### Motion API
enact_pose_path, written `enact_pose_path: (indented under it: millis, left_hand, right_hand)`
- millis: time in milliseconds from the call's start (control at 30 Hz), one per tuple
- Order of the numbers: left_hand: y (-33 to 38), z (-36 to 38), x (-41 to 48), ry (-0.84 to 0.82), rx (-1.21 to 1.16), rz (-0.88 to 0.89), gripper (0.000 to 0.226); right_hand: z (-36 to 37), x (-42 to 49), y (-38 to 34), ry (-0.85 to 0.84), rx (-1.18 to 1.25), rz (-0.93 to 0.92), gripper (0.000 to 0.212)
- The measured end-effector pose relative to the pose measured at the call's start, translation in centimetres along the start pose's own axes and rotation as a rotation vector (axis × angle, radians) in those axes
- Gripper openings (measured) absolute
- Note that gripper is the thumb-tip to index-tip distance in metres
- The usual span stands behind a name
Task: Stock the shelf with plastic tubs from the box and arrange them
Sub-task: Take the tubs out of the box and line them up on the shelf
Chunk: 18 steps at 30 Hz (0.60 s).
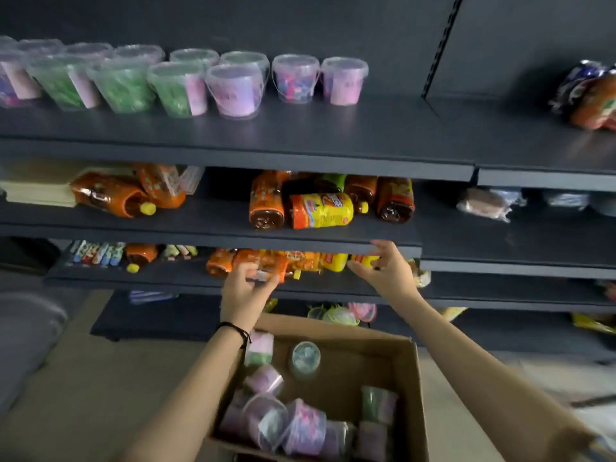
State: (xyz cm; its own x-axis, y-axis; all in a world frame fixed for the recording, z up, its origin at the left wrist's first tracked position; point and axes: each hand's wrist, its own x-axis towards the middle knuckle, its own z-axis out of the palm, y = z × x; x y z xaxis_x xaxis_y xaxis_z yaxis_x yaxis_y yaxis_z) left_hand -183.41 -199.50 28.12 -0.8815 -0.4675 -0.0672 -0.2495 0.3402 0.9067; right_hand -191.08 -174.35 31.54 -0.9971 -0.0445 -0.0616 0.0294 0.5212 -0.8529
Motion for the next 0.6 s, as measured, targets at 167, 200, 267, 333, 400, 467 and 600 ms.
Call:
enact_pose_path:
  millis: [167,200,267,333,400,467,600]
  left_hand:
    - [-7.0,4.5,-5.2,-0.103,0.142,-0.184,0.046]
    - [-8.5,5.5,-6.0,-0.129,0.173,-0.213,0.047]
    - [-11.5,7.5,-7.8,-0.216,0.219,-0.284,0.049]
    - [-14.7,9.5,-9.5,-0.281,0.256,-0.351,0.048]
    - [-17.6,10.6,-10.9,-0.295,0.331,-0.363,0.049]
    - [-20.6,11.5,-11.4,-0.275,0.332,-0.421,0.053]
    - [-25.1,11.8,-11.2,-0.154,0.328,-0.577,0.075]
  right_hand:
    - [0.3,-4.4,9.7,-0.044,-0.060,0.194,0.066]
    - [0.6,-5.3,11.6,-0.056,-0.081,0.230,0.064]
    - [1.3,-7.0,15.5,-0.101,-0.094,0.309,0.064]
    - [2.6,-8.8,19.4,-0.155,-0.081,0.401,0.069]
    - [4.5,-10.4,22.5,-0.265,-0.143,0.441,0.074]
    - [7.2,-11.4,25.3,-0.431,-0.213,0.432,0.081]
    - [13.5,-11.9,28.5,-0.689,-0.242,0.348,0.093]
